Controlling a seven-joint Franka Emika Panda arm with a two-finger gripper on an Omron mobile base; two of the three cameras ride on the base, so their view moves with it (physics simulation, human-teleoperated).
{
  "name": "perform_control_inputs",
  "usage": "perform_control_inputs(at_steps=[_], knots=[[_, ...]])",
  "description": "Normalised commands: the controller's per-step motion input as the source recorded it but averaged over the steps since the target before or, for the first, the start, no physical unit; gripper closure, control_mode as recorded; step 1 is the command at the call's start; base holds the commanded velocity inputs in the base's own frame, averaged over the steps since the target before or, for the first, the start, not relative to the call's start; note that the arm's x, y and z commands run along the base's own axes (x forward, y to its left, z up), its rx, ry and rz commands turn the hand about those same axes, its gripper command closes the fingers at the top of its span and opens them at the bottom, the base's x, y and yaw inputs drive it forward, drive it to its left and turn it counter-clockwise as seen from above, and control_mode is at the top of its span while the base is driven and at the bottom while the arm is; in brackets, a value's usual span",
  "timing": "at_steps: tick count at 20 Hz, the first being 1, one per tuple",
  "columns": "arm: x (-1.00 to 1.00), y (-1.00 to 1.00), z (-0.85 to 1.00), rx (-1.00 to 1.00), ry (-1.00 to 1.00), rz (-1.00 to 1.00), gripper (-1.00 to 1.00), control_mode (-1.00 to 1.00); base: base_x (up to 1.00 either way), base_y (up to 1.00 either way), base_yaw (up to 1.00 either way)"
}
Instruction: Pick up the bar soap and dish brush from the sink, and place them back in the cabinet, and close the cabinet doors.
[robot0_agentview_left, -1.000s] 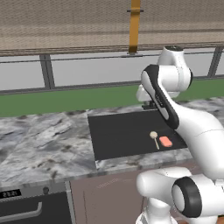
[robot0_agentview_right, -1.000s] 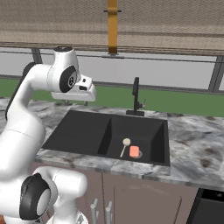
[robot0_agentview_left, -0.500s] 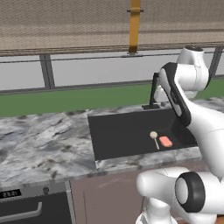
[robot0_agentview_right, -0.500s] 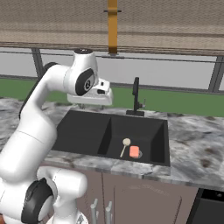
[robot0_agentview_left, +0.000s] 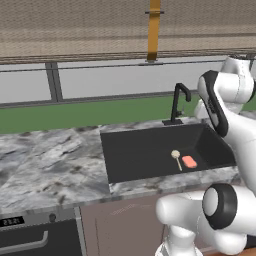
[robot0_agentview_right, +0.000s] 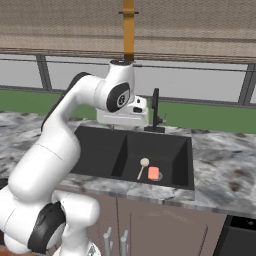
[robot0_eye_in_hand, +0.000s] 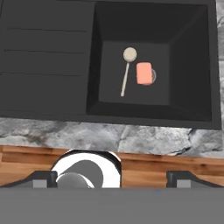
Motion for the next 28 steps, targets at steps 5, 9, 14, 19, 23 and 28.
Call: perform_control_inputs(at_steps=[5, 9, 14, 19, 23, 28], knots=[[0.0, -0.5, -0.16, 0.0, 0.09, 0.0, -1.0, -1.0, 0.0, 0.0, 0.0], [0.02, -0.39, -0.21, 0.0, 0.09, 0.0, -1.0, -1.0, 0.0, 0.0, 0.0], [0.19, -0.21, -0.27, 0.0, 0.04, 0.0, -1.0, -1.0, 0.0, 0.0, 0.0], [0.31, -0.01, -0.29, 0.0, 0.0, 0.0, -1.0, -1.0, 0.0, 0.0, 0.0], [0.35, 0.0, -0.35, 0.0, 0.0, 0.0, -1.0, -1.0, 0.0, 0.0, 0.0], [0.34, -0.01, -0.43, -0.01, 0.0, 0.0, -1.0, -1.0, 0.0, 0.0, 0.0]])
